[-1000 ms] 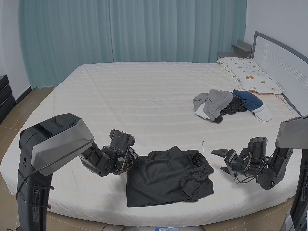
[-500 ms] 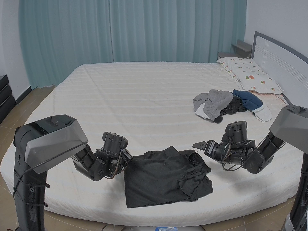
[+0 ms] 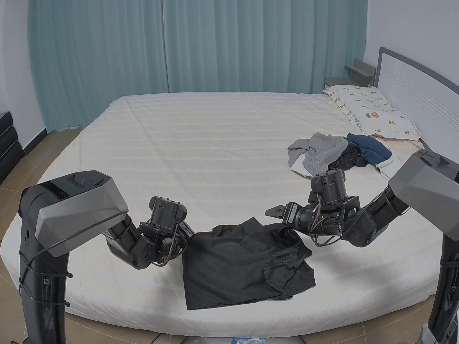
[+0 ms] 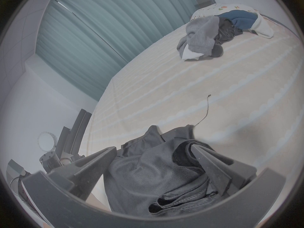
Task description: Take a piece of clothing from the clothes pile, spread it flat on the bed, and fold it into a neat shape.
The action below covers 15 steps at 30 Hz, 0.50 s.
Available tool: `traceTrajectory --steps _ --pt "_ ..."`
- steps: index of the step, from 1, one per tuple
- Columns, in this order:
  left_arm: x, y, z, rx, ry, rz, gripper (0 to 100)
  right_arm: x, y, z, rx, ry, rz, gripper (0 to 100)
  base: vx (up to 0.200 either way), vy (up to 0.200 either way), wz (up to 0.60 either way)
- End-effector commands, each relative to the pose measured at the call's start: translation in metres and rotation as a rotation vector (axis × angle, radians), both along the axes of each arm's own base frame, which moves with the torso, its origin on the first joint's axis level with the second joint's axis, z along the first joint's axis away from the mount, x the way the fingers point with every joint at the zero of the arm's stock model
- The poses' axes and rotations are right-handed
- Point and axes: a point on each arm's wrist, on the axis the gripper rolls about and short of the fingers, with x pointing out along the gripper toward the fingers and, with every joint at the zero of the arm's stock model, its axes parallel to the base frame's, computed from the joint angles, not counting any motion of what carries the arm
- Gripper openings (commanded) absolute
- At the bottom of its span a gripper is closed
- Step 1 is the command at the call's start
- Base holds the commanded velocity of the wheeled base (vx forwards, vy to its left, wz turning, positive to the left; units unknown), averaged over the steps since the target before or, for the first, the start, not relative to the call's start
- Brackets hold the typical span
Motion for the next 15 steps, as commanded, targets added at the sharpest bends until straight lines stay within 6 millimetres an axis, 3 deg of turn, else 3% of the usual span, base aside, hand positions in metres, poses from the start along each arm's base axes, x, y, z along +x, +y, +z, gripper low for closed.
traceTrajectory --steps 1,9,15 --pt "0.000 0.000 0.000 0.000 0.002 0.001 0 0.002 0.009 -0.012 -0.011 0.017 0.019 100 0.000 0.000 0.00" --pt "0.001 -0.001 0.000 0.000 0.002 0.000 0 0.001 0.015 -0.032 -0.040 0.067 0.026 100 0.000 0.000 0.00" --pt "0.001 0.000 0.000 0.000 0.004 0.001 0 0.013 0.016 -0.038 -0.067 0.046 -0.027 100 0.000 0.000 0.00"
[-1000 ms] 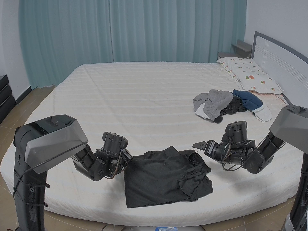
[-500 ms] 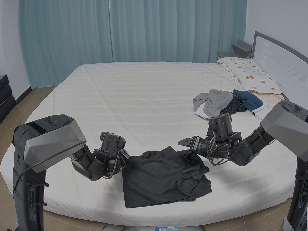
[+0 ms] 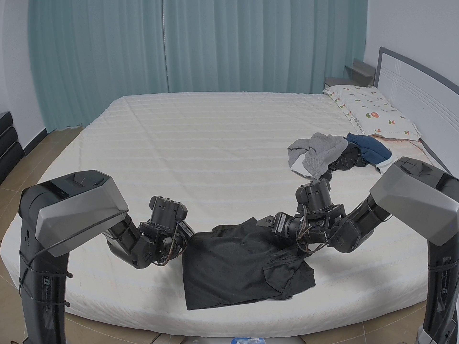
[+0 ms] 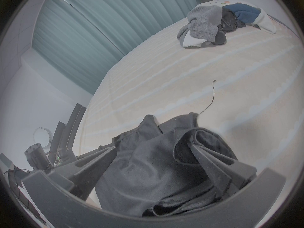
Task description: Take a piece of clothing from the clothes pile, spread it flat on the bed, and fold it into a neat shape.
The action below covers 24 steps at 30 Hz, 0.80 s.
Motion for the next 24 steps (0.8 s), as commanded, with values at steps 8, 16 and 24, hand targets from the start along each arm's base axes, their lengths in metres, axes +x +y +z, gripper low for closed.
traceTrajectory --steps 8,16,24 --pt "0.000 0.000 0.000 0.000 0.001 0.001 0 0.012 -0.006 -0.009 -0.061 0.056 -0.066 0 0.000 0.000 0.00" --pt "0.001 0.000 -0.001 0.000 0.001 0.001 0 0.021 -0.045 0.003 -0.041 0.054 -0.156 0 0.000 0.000 0.00" --pt "0.002 -0.001 -0.001 0.001 -0.001 0.000 0 0.029 -0.061 -0.014 -0.002 0.091 -0.170 0 0.000 0.000 0.00"
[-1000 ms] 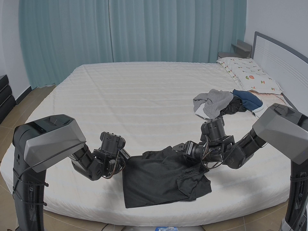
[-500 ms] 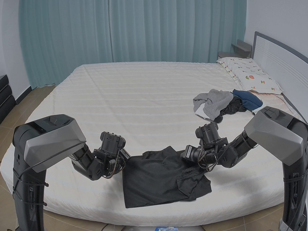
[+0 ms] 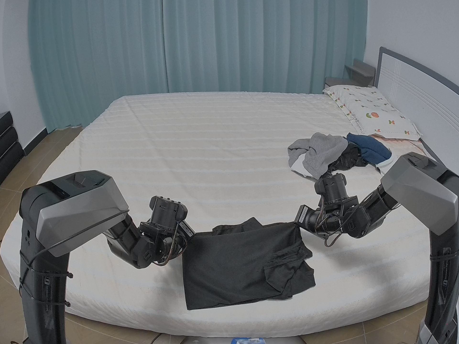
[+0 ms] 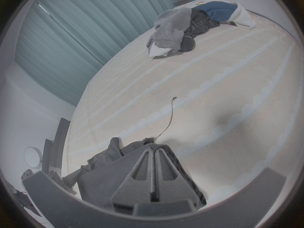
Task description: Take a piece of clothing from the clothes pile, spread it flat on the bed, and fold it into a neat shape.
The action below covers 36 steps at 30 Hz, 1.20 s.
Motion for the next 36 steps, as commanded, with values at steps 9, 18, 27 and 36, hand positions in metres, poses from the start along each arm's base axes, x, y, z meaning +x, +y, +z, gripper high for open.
traceTrajectory --steps 9,18,27,36 --pt "0.001 0.000 -0.001 0.001 0.001 0.000 0 0.006 -0.004 -0.002 0.039 -0.046 0.015 100 0.000 0.000 0.00" --pt "0.000 -0.001 -0.003 0.006 0.005 -0.005 0 -0.047 0.031 0.056 0.105 -0.113 0.123 100 0.000 0.000 0.00" --pt "0.001 -0.001 -0.003 0.006 0.003 -0.006 0 -0.077 0.079 0.049 0.213 -0.001 0.158 100 0.000 0.000 0.00" --pt "0.001 -0.001 -0.003 0.005 0.004 -0.007 0 -0.095 0.101 0.028 0.239 0.122 0.149 100 0.000 0.000 0.00"
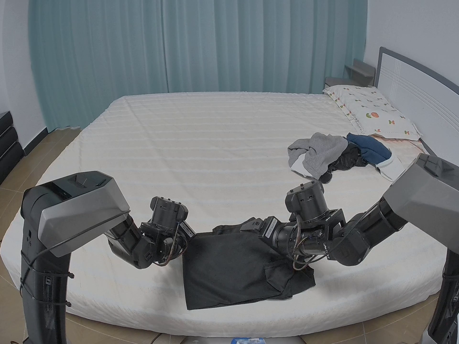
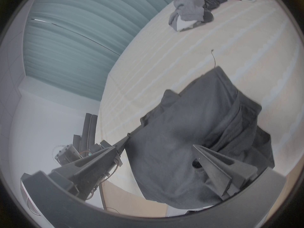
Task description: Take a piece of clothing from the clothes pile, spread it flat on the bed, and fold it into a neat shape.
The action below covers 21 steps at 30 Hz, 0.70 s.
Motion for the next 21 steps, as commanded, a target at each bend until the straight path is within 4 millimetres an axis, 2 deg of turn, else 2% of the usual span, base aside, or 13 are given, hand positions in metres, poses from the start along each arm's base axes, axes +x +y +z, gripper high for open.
traceTrajectory --steps 1,10,13,18,21 --pt "0.000 0.000 -0.001 -0.001 0.001 0.001 0 -0.008 0.011 -0.015 -0.023 0.043 0.028 100 0.000 0.000 0.00" --pt "0.000 0.000 -0.001 0.000 0.001 0.000 0 -0.013 0.016 -0.022 -0.065 0.068 0.037 100 0.000 0.000 0.00" --pt "0.000 0.000 -0.001 -0.001 0.001 0.001 0 -0.015 0.012 -0.022 -0.105 0.084 0.031 100 0.000 0.000 0.00" --pt "0.000 0.000 -0.001 0.000 0.001 0.000 0 -0.017 -0.004 -0.020 -0.140 0.112 0.011 100 0.000 0.000 0.00" --pt "0.000 0.000 -0.001 0.000 0.001 0.000 0 -0.016 -0.035 -0.019 -0.187 0.120 -0.022 100 0.000 0.000 0.00"
